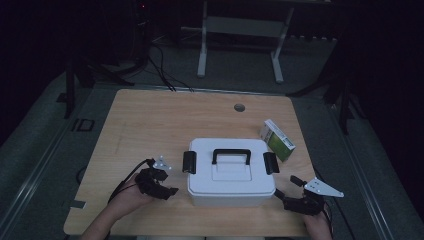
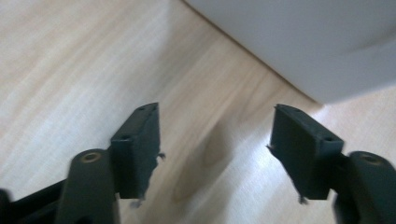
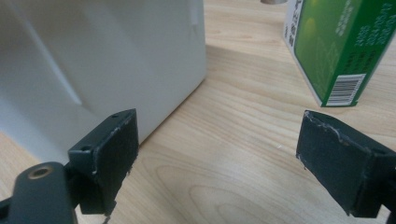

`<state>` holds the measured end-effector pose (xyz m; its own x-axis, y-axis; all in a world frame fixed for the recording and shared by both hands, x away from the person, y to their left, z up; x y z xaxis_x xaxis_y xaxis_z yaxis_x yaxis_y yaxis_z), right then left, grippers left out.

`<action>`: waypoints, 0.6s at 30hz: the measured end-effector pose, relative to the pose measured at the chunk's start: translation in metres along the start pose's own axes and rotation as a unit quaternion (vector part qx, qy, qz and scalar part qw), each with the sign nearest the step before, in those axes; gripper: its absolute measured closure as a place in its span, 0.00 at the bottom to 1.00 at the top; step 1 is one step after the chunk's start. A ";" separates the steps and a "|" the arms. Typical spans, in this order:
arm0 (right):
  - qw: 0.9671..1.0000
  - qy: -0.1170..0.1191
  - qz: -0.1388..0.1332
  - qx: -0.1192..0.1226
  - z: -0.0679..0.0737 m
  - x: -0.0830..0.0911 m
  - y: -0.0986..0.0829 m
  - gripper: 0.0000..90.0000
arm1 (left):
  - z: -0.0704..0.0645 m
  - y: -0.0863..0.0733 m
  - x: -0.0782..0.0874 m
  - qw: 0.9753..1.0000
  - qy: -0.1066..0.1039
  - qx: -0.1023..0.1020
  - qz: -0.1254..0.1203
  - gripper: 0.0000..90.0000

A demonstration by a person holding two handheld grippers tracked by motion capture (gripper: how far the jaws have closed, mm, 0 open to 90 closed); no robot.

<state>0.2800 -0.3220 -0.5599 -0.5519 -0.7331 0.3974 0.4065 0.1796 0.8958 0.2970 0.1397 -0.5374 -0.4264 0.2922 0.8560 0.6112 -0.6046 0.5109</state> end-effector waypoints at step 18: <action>1.000 -0.002 -0.008 0.000 -0.003 0.000 0.002 0.15 | 0.011 0.008 0.012 0.988 -0.025 -0.100 0.111 0.12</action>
<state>0.2829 -0.3237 -0.5586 -0.5605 -0.7338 0.3839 0.3981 0.1677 0.9019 0.3043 0.1462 -0.5218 -0.2607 0.1691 0.9505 0.5394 -0.7910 0.2886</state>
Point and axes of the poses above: each handheld gripper's, and its own axes: x roughly backward along the jaws, y roughly out of its top, z roughly to its left, the point moved 3 cm from there along -x, roughly forward along the jaws, and after that the axes turned 13 degrees about y, right-handed, at the moved point
